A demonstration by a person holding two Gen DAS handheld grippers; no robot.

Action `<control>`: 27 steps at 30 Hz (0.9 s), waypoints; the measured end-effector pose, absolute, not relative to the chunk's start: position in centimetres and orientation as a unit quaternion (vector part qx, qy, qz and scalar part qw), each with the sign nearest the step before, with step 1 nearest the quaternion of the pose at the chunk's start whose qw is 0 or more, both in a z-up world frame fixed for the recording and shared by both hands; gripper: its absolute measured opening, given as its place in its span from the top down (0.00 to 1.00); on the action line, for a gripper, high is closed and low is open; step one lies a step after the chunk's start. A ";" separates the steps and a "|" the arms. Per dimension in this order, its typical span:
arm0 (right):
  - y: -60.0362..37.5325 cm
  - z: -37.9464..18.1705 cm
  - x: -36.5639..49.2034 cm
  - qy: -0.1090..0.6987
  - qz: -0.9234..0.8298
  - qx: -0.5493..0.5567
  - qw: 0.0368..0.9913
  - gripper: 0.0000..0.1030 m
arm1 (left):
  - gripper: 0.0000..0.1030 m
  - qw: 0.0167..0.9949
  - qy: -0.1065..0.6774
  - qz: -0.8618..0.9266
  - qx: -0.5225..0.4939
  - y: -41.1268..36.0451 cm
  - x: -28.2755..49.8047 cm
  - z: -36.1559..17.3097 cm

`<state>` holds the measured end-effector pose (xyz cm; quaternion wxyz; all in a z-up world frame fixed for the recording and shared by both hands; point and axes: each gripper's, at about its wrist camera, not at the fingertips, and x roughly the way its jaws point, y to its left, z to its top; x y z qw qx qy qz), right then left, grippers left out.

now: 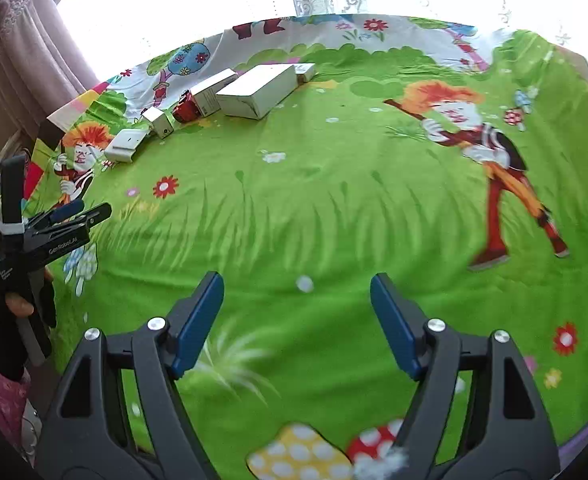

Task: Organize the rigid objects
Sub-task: 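Grasp the white box with pink print with the right gripper and lift it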

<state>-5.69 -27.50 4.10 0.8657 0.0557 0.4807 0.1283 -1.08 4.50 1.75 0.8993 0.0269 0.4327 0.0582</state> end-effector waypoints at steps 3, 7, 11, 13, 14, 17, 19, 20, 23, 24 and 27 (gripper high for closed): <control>-24.2 3.0 -1.1 0.488 0.129 0.065 0.861 0.24 | 0.19 0.900 0.431 0.069 0.008 7.8 -0.5 1.2; -21.1 2.6 3.9 0.470 0.102 0.062 0.875 0.17 | 0.08 0.899 0.430 0.047 -0.072 10.0 0.0 1.1; -18.7 2.5 7.4 0.459 0.078 0.065 0.882 0.12 | 0.02 0.900 0.425 0.029 -0.092 10.0 -0.2 1.1; -17.6 2.4 8.8 0.457 0.071 0.073 0.884 0.10 | 0.00 0.898 0.431 0.028 -0.081 9.5 -0.1 0.9; -17.1 2.4 9.6 0.457 0.068 0.078 0.883 0.10 | 0.00 0.897 0.435 0.034 -0.070 9.0 0.0 0.8; -16.3 2.3 11.8 0.465 0.043 0.085 0.880 0.10 | 0.00 0.892 0.449 0.053 -0.027 7.7 0.9 0.4; -16.0 2.2 13.3 0.472 0.015 0.084 0.878 0.10 | 0.00 0.891 0.448 0.055 -0.036 8.0 1.0 0.1; -16.0 2.2 14.0 0.474 0.004 0.085 0.876 0.09 | 0.00 0.891 0.448 0.056 -0.036 8.0 0.9 0.1; -16.2 2.0 15.8 0.482 -0.027 0.085 0.871 0.08 | 0.00 0.892 0.447 0.057 -0.036 7.9 1.0 -0.2; -16.2 1.9 16.5 0.487 -0.037 0.078 0.869 0.08 | 0.00 0.892 0.447 0.057 -0.036 7.8 1.1 -0.3; -16.2 1.4 18.1 0.498 -0.057 0.034 0.864 0.05 | 0.00 0.892 0.447 0.058 -0.036 7.7 1.2 -0.5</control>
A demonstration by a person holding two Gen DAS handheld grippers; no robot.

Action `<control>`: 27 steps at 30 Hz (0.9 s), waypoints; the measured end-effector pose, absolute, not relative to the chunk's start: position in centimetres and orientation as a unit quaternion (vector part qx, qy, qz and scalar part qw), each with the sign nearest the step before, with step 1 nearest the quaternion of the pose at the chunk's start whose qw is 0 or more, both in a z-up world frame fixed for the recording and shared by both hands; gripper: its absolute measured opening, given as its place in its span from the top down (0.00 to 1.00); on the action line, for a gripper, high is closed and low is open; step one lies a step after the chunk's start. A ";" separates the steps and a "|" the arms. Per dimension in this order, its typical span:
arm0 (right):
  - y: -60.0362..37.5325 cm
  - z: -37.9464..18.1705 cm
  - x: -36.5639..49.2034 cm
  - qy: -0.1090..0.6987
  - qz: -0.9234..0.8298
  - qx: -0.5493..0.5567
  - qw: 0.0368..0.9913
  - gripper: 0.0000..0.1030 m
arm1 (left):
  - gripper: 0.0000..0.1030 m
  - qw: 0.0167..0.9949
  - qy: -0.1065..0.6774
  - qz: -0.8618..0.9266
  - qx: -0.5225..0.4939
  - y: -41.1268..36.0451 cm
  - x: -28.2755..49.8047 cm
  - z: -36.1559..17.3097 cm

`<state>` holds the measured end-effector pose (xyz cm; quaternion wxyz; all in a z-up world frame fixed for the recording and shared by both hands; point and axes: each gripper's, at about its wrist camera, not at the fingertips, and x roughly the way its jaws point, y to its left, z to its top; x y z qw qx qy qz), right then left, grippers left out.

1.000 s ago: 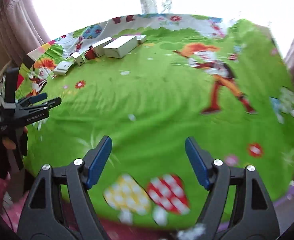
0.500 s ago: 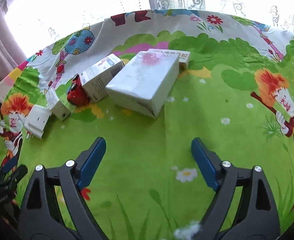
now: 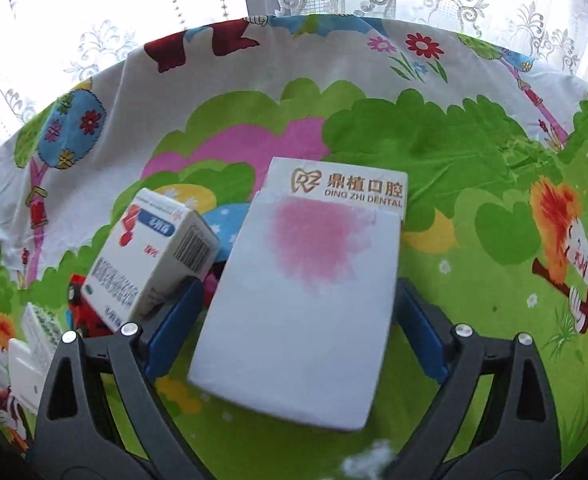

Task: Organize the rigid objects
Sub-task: 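Grasp the white box with pink print with the right gripper and lift it, then grasp the white plastic plate with the left gripper while the right gripper holds the pink-print box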

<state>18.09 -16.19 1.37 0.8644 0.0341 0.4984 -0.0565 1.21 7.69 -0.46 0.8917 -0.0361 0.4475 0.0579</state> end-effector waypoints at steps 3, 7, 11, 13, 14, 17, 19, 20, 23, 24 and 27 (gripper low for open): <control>-16.7 1.4 17.4 0.494 -0.031 0.020 0.869 0.10 | 0.00 0.892 0.447 0.058 -0.036 7.6 1.2 -0.4; -17.8 2.1 12.9 0.470 0.052 -0.006 0.881 0.33 | 0.00 0.892 0.447 0.058 -0.036 7.9 0.8 -0.1; -18.4 1.9 7.0 0.449 0.120 -0.051 0.884 0.33 | 0.00 0.892 0.447 0.059 -0.036 7.8 0.9 -0.2; -18.6 1.9 4.3 0.431 0.144 -0.079 0.887 0.33 | 0.00 0.892 0.448 0.058 -0.036 8.0 0.9 -0.1; -18.2 1.9 3.5 0.428 0.148 -0.085 0.888 0.33 | 0.00 0.892 0.448 0.058 -0.036 7.9 1.0 -0.1; -18.6 1.9 2.8 0.426 0.155 -0.080 0.888 0.33 | 0.00 0.891 0.448 0.059 -0.035 7.9 1.0 0.0; -18.6 1.9 3.1 0.428 0.155 -0.078 0.887 0.32 | 0.00 0.891 0.448 0.060 -0.036 7.9 1.1 0.0; -18.7 1.8 3.3 0.429 0.156 -0.076 0.887 0.32 | 0.00 0.891 0.449 0.062 -0.036 7.9 1.1 0.0; -18.7 1.7 3.4 0.429 0.158 -0.074 0.886 0.32 | 0.00 0.885 0.455 0.082 -0.047 7.7 0.8 0.0; -18.7 1.8 3.0 0.429 0.158 -0.074 0.886 0.32 | 0.00 0.875 0.471 0.094 -0.060 7.6 0.8 0.1; -18.6 1.7 2.9 0.429 0.158 -0.072 0.886 0.32 | 0.00 0.856 0.477 0.107 -0.166 8.1 0.9 1.0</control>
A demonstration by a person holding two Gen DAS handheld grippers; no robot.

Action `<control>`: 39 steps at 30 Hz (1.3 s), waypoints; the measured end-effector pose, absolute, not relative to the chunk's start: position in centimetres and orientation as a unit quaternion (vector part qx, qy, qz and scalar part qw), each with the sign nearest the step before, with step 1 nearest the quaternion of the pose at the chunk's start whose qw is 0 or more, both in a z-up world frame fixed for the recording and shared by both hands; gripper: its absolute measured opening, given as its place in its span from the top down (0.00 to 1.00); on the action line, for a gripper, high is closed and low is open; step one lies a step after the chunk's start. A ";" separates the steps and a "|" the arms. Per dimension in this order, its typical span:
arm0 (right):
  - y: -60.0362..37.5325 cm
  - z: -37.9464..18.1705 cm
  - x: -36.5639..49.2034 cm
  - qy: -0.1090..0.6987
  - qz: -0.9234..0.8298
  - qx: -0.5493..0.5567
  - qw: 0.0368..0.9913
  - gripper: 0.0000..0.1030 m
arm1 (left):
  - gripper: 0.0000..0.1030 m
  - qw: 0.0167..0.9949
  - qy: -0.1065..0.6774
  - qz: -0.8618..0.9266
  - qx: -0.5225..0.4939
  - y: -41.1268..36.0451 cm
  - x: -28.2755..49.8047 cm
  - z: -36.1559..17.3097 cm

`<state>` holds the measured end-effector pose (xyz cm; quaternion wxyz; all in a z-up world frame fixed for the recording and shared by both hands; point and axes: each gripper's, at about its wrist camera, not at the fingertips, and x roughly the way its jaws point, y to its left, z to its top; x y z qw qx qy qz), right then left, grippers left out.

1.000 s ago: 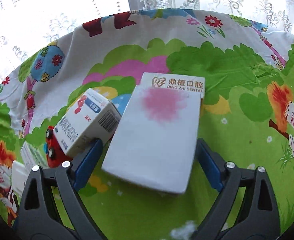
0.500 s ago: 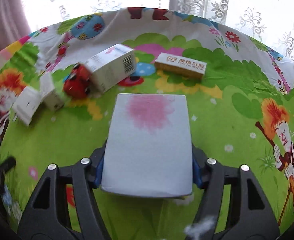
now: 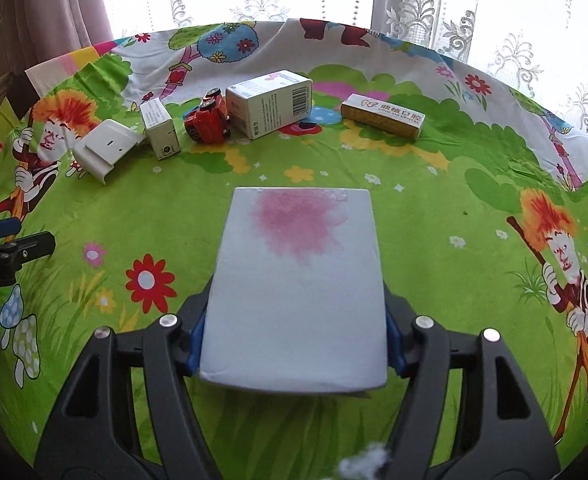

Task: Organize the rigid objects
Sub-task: 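Grasp the white plastic plate with the left gripper while the right gripper holds the pink-print box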

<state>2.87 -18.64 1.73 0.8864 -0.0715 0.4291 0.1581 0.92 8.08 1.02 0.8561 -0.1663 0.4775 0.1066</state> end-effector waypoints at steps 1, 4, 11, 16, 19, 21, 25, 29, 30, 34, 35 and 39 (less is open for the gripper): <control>-18.7 1.7 2.9 0.429 0.158 -0.071 0.886 0.32 | 0.00 0.850 0.465 0.108 -0.222 8.7 1.0 1.3; -18.7 1.7 3.0 0.430 0.159 -0.067 0.886 0.31 | 0.00 0.825 0.436 0.160 -0.321 9.9 2.8 1.8; -18.7 1.7 3.0 0.430 0.159 -0.067 0.886 0.31 | 0.00 0.790 0.400 0.302 -0.353 9.6 8.8 2.1; -18.7 1.7 3.0 0.430 0.160 -0.066 0.886 0.31 | 0.02 0.793 0.413 0.345 -0.285 8.6 10.8 1.1; -18.7 1.7 3.0 0.430 0.161 -0.064 0.886 0.31 | 0.31 0.822 0.401 0.297 -0.274 8.2 9.0 1.8; -18.7 1.7 3.0 0.430 0.160 -0.063 0.886 0.31 | 0.32 0.833 0.412 0.256 -0.266 8.4 7.2 1.9; -18.7 1.7 3.0 0.430 0.160 -0.063 0.886 0.31 | 0.34 0.860 0.427 0.146 -0.237 9.5 3.1 2.0; -18.7 1.7 3.0 0.430 0.159 -0.066 0.886 0.31 | 0.25 0.861 0.453 0.114 -0.200 10.9 1.0 2.4; -18.6 1.7 3.0 0.430 0.159 -0.066 0.887 0.31 | 0.25 0.859 0.455 0.120 -0.201 11.1 0.6 2.5; -18.6 1.7 3.0 0.429 0.158 -0.067 0.887 0.31 | 0.24 0.829 0.450 0.159 -0.292 11.2 -0.7 2.5; -18.6 1.7 3.0 0.429 0.157 -0.068 0.887 0.31 | 0.24 0.813 0.456 0.187 -0.311 10.9 -0.5 2.2; -18.6 1.7 2.9 0.429 0.157 -0.069 0.887 0.31 | 0.24 0.783 0.419 0.287 -0.358 9.8 0.0 2.0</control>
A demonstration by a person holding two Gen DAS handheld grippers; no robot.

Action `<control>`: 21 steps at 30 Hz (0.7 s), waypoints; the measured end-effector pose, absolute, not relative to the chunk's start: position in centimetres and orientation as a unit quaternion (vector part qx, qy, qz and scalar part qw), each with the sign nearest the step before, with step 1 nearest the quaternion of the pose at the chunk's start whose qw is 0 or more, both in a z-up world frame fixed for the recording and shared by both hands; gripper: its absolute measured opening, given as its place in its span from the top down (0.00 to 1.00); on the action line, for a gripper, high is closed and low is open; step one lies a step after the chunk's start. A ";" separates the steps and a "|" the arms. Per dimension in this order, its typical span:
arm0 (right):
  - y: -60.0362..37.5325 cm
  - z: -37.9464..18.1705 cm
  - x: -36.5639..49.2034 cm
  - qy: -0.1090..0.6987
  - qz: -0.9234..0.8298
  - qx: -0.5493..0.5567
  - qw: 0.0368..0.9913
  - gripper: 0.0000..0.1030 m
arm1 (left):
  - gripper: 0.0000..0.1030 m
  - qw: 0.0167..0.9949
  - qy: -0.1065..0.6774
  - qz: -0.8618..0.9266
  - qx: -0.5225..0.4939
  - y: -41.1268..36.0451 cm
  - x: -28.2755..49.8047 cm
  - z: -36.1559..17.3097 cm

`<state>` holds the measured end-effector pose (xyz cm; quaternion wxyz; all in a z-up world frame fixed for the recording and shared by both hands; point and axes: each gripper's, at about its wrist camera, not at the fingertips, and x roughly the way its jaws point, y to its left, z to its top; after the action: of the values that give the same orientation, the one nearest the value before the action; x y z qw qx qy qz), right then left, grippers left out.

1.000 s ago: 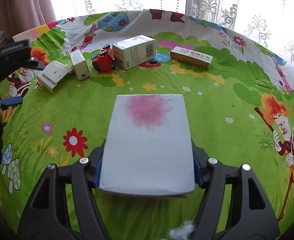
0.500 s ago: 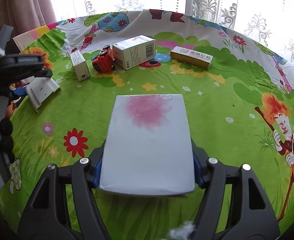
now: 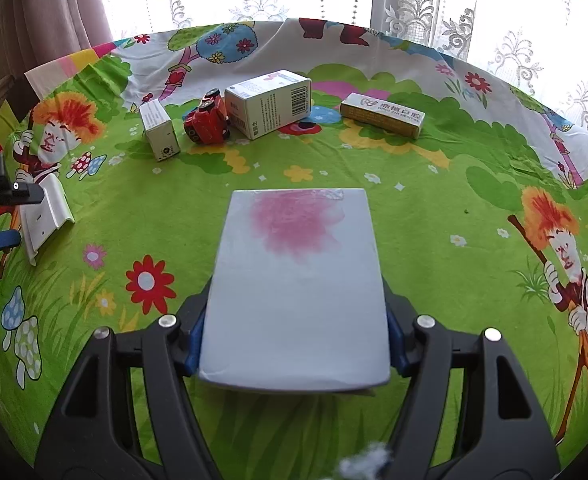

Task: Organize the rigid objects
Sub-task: 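Grasp the white plastic plate with the left gripper while the right gripper holds the pink-print box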

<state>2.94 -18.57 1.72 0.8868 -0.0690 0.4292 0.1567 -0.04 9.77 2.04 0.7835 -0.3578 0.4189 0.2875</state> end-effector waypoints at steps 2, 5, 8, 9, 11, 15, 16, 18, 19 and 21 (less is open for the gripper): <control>-18.6 1.7 2.9 0.429 0.157 -0.069 0.887 0.31 | 0.21 0.775 0.412 0.328 -0.350 9.6 1.5 1.7; -18.6 1.7 2.9 0.429 0.158 -0.068 0.887 0.31 | 0.20 0.774 0.427 0.357 -0.303 8.7 3.3 1.3; -18.6 1.7 2.9 0.429 0.158 -0.068 0.887 0.31 | 0.28 0.802 0.425 0.338 -0.249 7.5 2.6 1.1; -18.6 1.7 2.9 0.429 0.158 -0.067 0.887 0.31 | 0.30 0.816 0.420 0.318 -0.238 7.3 2.0 1.2; -18.7 1.7 2.9 0.429 0.158 -0.065 0.887 0.31 | 0.31 0.849 0.416 0.250 -0.208 7.1 0.9 1.2; -18.6 1.7 3.0 0.430 0.158 -0.065 0.886 0.30 | 0.31 0.882 0.465 0.037 -0.064 5.8 1.0 1.4; -18.6 1.7 3.0 0.430 0.158 -0.065 0.886 0.30 | 0.31 0.881 0.472 0.008 -0.018 5.4 1.1 1.7; -18.5 1.7 3.0 0.430 0.158 -0.066 0.886 0.30 | 0.30 0.876 0.481 -0.014 0.034 5.3 1.3 1.9; -18.6 1.7 3.0 0.430 0.158 -0.066 0.886 0.30 | 0.29 0.872 0.488 -0.017 0.033 5.5 1.6 1.8; -18.6 1.7 3.0 0.430 0.158 -0.066 0.886 0.30 | 0.28 0.863 0.505 0.000 -0.004 6.5 2.2 1.0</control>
<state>2.98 -18.57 1.71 0.8864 -0.0660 0.4302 0.1578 2.21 6.47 1.00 0.8631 -0.0040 0.5051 -0.0003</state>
